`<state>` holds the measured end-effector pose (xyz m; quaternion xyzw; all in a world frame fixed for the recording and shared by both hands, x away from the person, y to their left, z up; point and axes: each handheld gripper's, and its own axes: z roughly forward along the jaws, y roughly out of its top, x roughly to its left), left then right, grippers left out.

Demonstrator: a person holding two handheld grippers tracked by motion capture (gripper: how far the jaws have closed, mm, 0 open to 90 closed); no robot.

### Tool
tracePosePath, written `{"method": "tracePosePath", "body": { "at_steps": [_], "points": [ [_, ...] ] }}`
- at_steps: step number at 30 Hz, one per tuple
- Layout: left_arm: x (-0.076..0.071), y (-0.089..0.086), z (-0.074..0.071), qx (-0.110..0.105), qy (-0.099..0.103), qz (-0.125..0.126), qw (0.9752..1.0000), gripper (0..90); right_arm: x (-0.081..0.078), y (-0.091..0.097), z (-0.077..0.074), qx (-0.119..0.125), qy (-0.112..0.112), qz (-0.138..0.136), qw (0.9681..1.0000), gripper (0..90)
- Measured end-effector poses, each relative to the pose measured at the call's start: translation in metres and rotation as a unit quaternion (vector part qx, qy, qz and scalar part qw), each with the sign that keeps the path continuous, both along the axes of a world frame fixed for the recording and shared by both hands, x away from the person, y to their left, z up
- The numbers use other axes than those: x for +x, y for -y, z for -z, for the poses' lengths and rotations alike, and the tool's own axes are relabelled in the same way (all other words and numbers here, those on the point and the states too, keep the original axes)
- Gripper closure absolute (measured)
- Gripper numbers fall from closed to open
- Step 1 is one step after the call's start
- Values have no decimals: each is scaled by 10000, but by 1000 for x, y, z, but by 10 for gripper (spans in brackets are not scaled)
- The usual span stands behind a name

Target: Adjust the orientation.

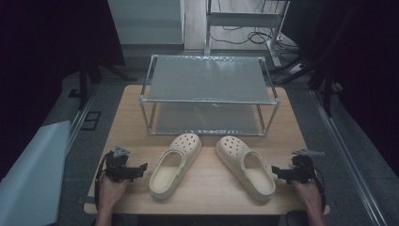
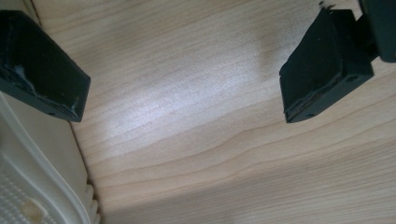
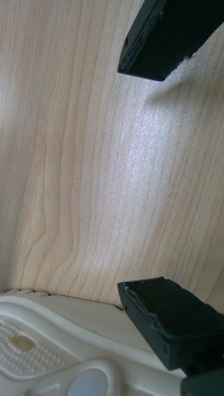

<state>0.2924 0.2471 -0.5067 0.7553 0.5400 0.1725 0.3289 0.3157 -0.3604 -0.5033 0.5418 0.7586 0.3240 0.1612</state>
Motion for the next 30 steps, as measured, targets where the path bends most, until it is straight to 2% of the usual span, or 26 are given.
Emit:
{"method": "tracePosePath", "body": {
  "at_steps": [2,6,10,14,22,30],
  "points": [
    [0,-1,0,-154,78,-15,9998,0,0,2,0,27,44,17,10000,0],
    [0,-3,0,-290,114,-36,9995,0,-1,3,-1,102,115,46,9999,0],
    [0,-2,0,-323,178,22,9993,0,0,2,0,140,110,0,9998,0],
    [1,2,0,-291,214,116,9993,0,-1,2,0,133,147,-17,9998,0],
    [1,4,1,-120,155,184,9996,0,0,0,2,101,103,-55,9999,0],
    [1,8,2,196,35,287,9994,0,0,-1,2,99,101,-89,9999,0]
  ]
}}
